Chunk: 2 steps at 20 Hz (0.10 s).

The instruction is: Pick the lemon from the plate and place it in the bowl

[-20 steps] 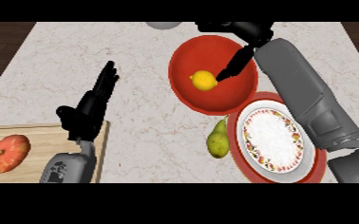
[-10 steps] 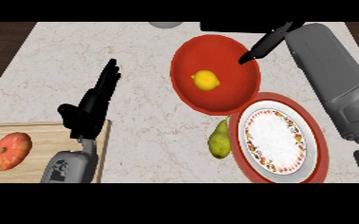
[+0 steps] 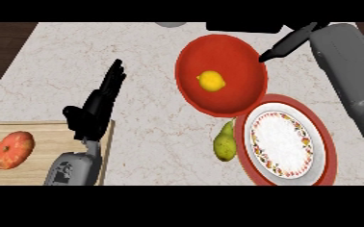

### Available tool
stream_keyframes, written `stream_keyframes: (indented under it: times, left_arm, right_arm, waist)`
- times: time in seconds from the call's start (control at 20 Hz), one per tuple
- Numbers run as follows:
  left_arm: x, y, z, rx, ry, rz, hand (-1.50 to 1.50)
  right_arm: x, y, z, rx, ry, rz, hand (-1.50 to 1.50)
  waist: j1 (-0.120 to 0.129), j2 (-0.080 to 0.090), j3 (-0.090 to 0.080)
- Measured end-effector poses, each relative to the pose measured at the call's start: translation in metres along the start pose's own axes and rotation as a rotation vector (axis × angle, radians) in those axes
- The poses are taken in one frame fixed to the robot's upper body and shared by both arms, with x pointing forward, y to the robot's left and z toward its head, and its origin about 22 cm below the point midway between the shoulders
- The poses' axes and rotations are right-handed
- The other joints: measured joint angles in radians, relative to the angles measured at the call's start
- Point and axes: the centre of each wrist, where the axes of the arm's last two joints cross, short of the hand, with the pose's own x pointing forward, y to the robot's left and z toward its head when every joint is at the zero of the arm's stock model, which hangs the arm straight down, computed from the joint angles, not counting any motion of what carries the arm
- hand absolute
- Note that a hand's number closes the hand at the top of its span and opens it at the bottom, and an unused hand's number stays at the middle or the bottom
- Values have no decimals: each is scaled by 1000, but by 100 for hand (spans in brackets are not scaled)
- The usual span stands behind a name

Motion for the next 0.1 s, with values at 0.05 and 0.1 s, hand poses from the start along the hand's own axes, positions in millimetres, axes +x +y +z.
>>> stream_keyframes:
  times: [0.05, 0.1]
  left_arm:
    - [1, -1, 0, 0, -4, 1, 0]
    - [1, 0, 0, 2, -6, 1, 0]
  right_arm:
    - [0, 0, 1, 3, 2, 0, -150]
    - [0, -1, 4, 2, 1, 2, -150]
  waist:
    - [3, 1, 0]
    - [3, 1, 0]
